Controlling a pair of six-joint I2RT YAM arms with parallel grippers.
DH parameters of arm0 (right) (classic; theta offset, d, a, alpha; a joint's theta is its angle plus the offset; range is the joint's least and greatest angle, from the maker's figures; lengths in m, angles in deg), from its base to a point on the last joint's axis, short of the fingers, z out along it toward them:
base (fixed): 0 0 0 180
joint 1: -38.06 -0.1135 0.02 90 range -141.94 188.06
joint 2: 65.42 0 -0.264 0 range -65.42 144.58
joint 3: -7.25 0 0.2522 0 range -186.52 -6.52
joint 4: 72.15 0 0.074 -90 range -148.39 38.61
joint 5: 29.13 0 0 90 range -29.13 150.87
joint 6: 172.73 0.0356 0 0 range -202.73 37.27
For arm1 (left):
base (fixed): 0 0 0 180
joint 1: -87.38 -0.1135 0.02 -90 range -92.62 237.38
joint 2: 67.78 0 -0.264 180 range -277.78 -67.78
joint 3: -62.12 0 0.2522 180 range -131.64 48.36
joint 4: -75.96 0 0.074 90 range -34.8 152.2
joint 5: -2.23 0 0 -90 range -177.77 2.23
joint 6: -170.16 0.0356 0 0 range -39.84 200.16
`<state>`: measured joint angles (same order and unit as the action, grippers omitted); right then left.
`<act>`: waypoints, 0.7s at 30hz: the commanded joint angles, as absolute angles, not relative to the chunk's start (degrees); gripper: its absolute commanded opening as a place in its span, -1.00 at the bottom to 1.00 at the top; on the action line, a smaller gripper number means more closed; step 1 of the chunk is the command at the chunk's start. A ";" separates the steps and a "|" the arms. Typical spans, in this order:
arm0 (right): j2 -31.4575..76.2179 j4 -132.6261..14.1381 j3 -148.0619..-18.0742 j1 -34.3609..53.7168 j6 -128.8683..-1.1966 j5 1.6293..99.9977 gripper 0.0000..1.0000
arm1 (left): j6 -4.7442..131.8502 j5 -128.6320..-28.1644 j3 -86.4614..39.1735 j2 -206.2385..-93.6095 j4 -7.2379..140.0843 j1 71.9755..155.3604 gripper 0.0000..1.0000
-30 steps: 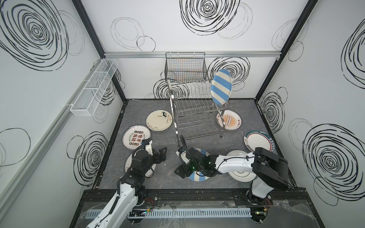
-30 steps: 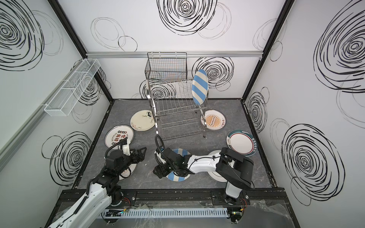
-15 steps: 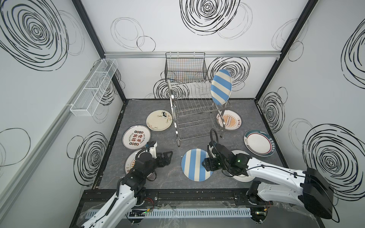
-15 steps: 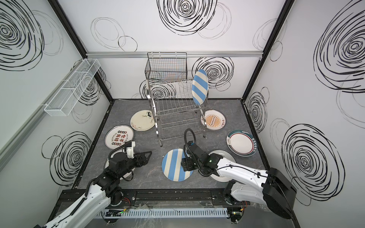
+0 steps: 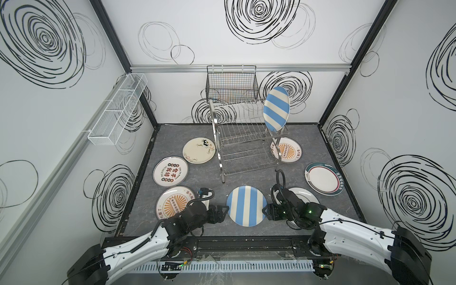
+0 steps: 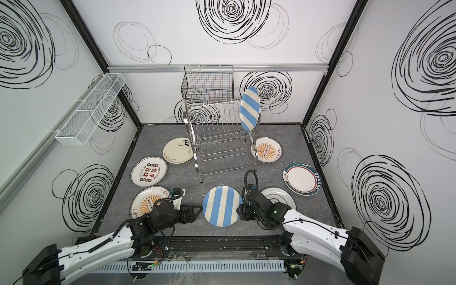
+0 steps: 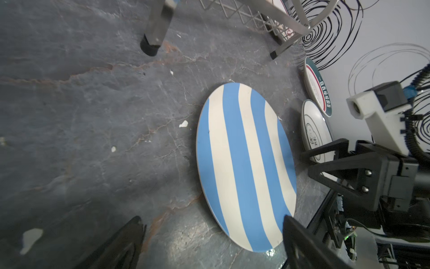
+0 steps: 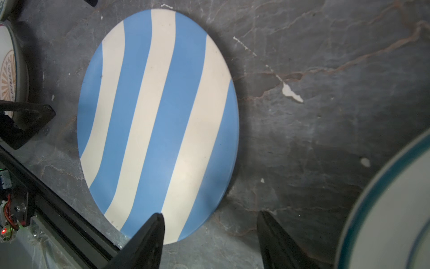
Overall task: Load the plates into the dish rack
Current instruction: 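Lower the left gripper to the plate edge while the right gripper presses the opposite edge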
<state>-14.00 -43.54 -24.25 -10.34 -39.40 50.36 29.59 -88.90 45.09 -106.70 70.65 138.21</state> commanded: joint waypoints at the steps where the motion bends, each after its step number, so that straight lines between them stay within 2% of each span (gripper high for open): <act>1: -15.62 -50.40 -21.94 -9.56 -38.12 49.37 0.36 | 27.88 -92.17 45.15 -109.00 78.05 139.52 0.92; 21: -11.81 -61.14 -16.62 -4.04 -39.74 44.71 0.36 | 34.58 -88.76 41.03 -123.39 86.56 139.71 0.91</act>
